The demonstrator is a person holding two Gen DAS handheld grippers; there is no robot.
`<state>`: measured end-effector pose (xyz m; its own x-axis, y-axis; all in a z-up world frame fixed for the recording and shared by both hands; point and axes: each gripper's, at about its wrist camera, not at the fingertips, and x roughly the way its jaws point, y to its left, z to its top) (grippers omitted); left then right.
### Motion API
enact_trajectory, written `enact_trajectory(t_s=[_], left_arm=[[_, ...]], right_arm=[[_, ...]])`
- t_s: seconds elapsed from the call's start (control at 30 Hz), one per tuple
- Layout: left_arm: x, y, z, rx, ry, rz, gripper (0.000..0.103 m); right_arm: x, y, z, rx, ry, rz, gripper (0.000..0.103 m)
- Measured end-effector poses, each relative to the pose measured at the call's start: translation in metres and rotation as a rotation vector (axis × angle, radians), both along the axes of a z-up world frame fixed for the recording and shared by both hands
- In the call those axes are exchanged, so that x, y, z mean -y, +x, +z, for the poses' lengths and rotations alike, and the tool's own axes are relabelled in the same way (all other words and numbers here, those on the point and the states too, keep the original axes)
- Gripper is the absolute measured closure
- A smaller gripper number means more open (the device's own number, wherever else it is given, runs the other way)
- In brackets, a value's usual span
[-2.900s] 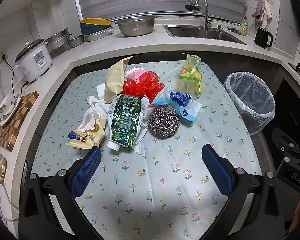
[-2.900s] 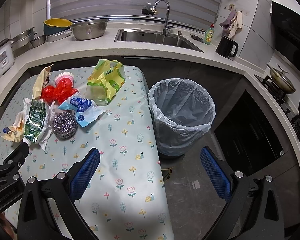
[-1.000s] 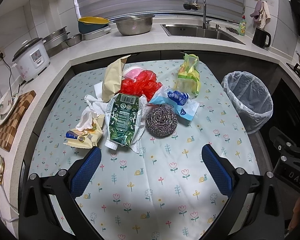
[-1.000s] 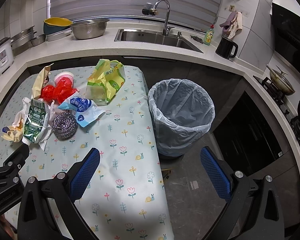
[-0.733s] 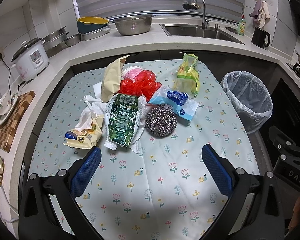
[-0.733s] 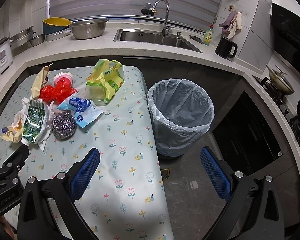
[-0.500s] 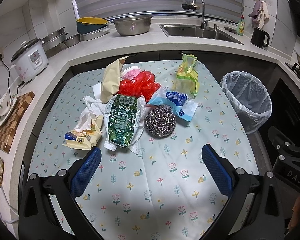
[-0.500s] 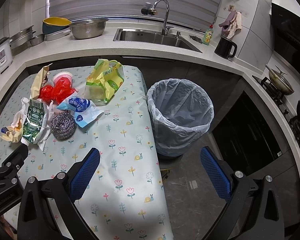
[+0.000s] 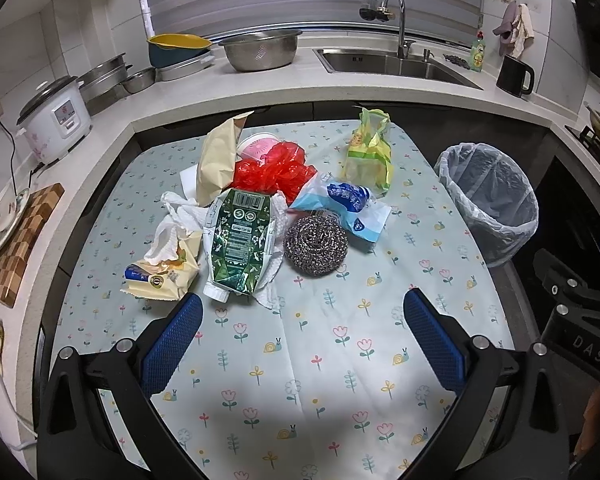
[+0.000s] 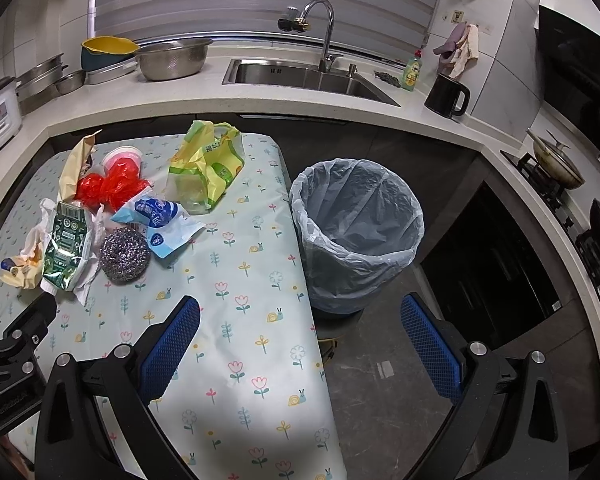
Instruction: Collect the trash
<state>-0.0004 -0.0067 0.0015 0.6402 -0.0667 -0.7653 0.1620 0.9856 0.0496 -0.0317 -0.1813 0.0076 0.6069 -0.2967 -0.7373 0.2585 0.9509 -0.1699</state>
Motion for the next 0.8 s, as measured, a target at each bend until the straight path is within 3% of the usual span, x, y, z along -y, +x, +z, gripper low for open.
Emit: enact_trajectory(t_s=[0.37, 0.8], left_arm=[[-0.031, 0.011, -0.002, -0.012, -0.122, 0.005, 0.007], [-0.115, 0.049, -0.024, -0.032, -0.142, 0.136, 0.007]], right_arm=[[-0.009, 0.007, -0.001, 0.009, 0.000, -0.015, 0.007], [-0.039, 0.050, -0.012, 0.033, 0.072, -0.028, 0.007]])
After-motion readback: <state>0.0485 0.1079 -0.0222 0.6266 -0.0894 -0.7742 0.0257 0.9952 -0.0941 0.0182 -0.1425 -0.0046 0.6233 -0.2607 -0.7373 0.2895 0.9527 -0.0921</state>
